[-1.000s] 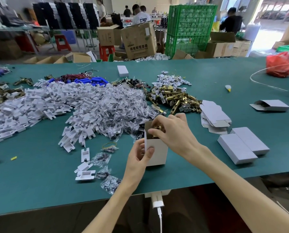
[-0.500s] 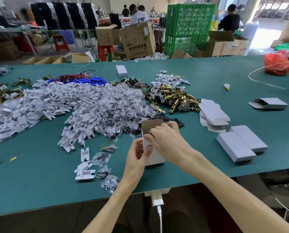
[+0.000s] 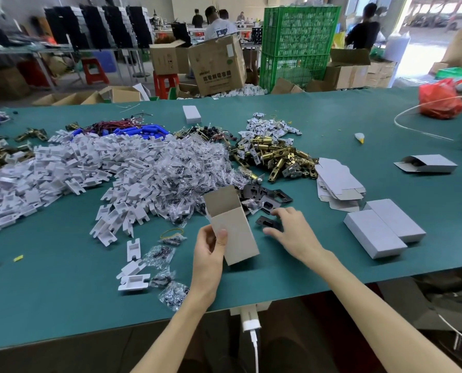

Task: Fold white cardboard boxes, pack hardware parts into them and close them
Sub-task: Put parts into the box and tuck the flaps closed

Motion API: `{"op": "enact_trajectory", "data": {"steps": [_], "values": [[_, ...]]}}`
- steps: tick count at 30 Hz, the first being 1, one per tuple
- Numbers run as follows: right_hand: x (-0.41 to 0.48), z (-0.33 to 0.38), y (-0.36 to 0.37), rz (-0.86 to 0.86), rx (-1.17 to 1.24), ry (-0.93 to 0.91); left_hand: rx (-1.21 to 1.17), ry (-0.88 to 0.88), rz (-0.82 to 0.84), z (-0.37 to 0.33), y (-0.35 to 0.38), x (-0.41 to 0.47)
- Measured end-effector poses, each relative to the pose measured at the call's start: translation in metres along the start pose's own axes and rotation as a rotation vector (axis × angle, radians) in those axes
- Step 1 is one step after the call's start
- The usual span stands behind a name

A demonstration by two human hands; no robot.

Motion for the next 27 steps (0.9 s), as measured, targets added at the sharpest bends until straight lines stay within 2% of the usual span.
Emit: {"op": "enact_trajectory", "data": {"steps": [6, 15, 17, 21, 22, 27], "values": [[0.004, 0.008, 0.0, -0.06, -0.135, -0.064, 0.012, -0.041, 0.046, 0.006, 0.006, 0.0], [0.004, 0.014, -0.007, -0.104, -0.069, -0.042, 0.043, -0.053, 0.084, 0.008, 0.01, -0.001], [0.004, 0.018, -0.005, -0.075, -0.079, -0.067, 0.044, -0.054, 0.073, 0.008, 0.009, 0.0], [0.007, 0.035, 0.006, 0.122, -0.218, -0.12, 0.046, -0.063, 0.029, 0.009, 0.006, 0.001], [0.009, 0.043, 0.005, 0.111, -0.196, -0.134, 0.045, -0.07, 0.01, 0.011, 0.003, 0.002], [0.011, 0.111, -0.053, -0.369, 0.251, -0.239, 0.063, -0.109, -0.087, 0.014, -0.009, 0.004]]}}
Point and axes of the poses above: each hand's wrist, its own x-axis towards the middle knuckle, its own y-axis out of the palm, z = x × y, the point moved 8 cm from there along x, towards the middle knuckle, and after that the axes turned 5 degrees about -x, right-handed, at the moved point
